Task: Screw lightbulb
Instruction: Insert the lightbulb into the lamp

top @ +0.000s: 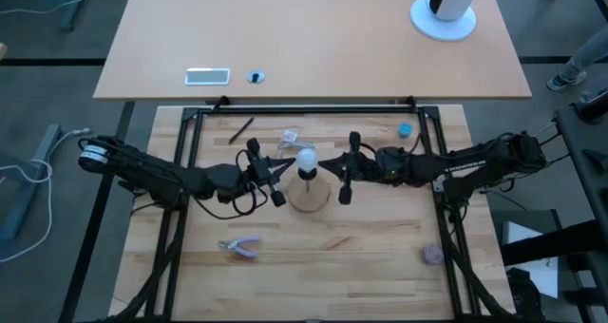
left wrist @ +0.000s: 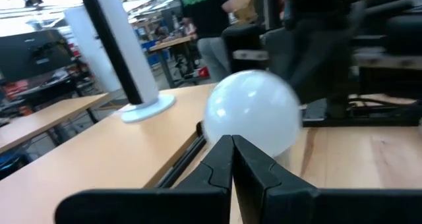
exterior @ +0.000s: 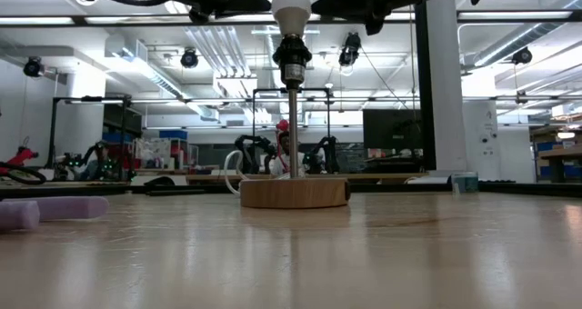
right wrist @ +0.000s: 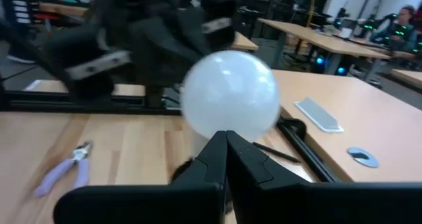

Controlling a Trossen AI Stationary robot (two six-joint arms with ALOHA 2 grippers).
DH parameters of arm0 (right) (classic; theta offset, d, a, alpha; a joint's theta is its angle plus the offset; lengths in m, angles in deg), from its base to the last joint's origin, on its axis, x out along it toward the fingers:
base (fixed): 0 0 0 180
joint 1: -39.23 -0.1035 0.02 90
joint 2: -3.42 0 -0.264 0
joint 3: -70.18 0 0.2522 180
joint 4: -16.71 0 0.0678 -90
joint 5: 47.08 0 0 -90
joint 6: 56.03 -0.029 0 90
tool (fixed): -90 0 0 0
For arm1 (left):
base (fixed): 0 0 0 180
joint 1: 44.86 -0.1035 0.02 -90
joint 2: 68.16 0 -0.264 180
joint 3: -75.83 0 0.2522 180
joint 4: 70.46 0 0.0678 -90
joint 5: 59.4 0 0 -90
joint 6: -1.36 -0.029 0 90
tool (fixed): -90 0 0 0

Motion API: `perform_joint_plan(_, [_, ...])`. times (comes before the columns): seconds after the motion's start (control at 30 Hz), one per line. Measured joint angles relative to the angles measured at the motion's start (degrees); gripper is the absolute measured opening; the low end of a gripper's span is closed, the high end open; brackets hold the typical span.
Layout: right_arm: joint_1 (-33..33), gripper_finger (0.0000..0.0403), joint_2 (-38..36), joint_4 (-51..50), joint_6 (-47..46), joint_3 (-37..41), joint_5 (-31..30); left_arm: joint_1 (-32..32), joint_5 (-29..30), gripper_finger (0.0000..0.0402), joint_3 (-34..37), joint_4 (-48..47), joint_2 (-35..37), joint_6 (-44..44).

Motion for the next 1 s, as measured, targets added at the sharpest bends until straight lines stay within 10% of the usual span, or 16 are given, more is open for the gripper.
perform_joint_plan(0.53, [-0.9, 0.0000, -1.2, -5.5, 1.0, 0.0, -10.6, 2.6, 1.0, 0.0000, 0.0, -0.6, 0.8, -0.9])
perform_joint_plan(1.0, [-0.4, 0.0000, -0.9, -0.6, 3.6, 0.0, -5.4, 1.9, -0.2, 0.0000, 0.0, 2.4, -0.8, -2.0])
